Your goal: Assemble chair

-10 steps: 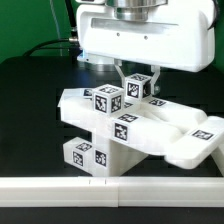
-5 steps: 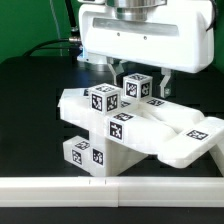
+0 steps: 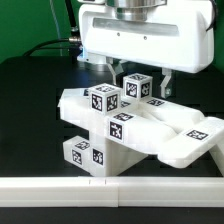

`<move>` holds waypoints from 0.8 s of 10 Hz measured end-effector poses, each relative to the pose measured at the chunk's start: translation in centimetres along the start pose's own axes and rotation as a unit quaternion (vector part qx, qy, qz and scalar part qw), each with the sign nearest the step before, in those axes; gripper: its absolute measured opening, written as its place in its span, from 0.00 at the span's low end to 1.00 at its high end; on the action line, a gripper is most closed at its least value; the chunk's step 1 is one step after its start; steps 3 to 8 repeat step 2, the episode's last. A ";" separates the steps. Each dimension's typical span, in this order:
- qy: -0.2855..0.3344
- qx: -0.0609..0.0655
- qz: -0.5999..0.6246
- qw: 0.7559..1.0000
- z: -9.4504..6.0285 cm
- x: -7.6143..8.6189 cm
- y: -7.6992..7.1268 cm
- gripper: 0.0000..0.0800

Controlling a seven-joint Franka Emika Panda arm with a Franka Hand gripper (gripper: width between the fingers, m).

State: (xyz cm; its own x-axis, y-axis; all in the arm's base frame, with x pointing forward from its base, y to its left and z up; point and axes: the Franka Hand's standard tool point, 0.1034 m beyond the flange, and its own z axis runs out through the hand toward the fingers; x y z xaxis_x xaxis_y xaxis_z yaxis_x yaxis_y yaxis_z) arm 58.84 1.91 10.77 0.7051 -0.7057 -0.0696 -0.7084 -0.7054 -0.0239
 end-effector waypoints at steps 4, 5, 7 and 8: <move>0.000 0.000 0.000 1.000 0.0 0.0 0.0 0.81; 0.000 0.000 0.000 1.000 0.0 0.0 0.0 0.81; 0.000 0.000 0.000 1.000 0.0 0.0 0.0 0.81; 0.000 0.000 0.000 1.000 0.0 0.0 0.0 0.81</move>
Offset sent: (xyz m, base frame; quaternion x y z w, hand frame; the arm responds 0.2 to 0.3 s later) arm 0.0000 0.0000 0.0000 0.0000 0.0000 0.0000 1.0000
